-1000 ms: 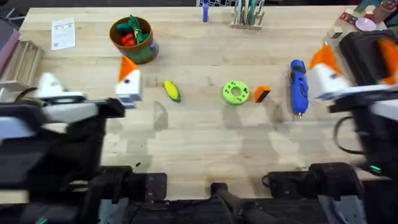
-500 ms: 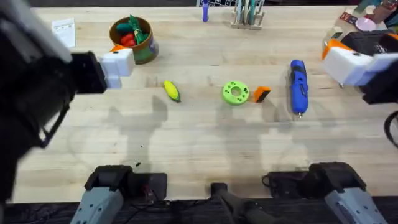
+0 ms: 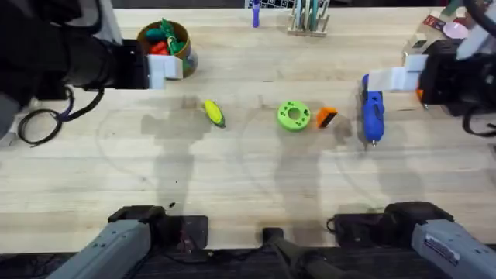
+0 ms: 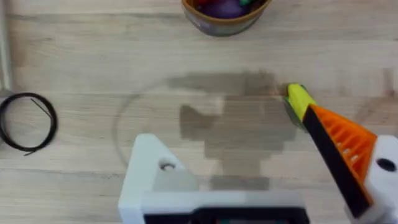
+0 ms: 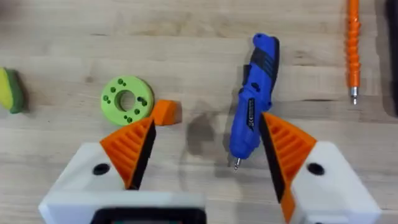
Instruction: Pick up the gripper from the table and insert it into the empty holder that is missing its gripper. Then pick up a screw, insert it into the mounting hole, and use the screwdriver to tighten it. Finally, clean up the table by picking up the vegetable and placing it into the bucket.
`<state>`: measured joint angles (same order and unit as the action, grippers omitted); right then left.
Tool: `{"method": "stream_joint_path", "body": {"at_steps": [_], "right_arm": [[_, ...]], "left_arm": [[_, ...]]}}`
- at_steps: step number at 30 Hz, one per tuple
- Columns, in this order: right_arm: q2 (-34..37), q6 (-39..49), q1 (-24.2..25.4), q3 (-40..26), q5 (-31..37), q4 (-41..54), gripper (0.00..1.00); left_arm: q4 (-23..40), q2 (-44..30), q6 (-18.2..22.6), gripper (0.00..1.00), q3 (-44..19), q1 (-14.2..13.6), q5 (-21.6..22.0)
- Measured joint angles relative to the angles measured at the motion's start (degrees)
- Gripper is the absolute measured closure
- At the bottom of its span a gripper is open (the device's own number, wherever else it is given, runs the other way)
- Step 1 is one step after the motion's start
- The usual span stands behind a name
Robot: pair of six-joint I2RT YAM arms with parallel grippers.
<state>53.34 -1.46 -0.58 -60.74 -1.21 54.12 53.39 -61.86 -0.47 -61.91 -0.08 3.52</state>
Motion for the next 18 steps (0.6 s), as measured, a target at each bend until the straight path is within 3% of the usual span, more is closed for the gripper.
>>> {"method": "stream_joint_path", "body": {"at_steps": [13, 18], "right_arm": [[4.27, -0.02, 0.00, -0.19, -0.10, -0.09, 0.010], [4.55, -0.02, 0.00, -0.21, -0.15, -0.08, 0.010]], "left_arm": [[0.09, -6.46, -0.38, 0.015, -0.02, -0.09, -1.00], [-0.05, -8.23, -4.49, 0.015, -0.07, -3.18, -0.94]]}}
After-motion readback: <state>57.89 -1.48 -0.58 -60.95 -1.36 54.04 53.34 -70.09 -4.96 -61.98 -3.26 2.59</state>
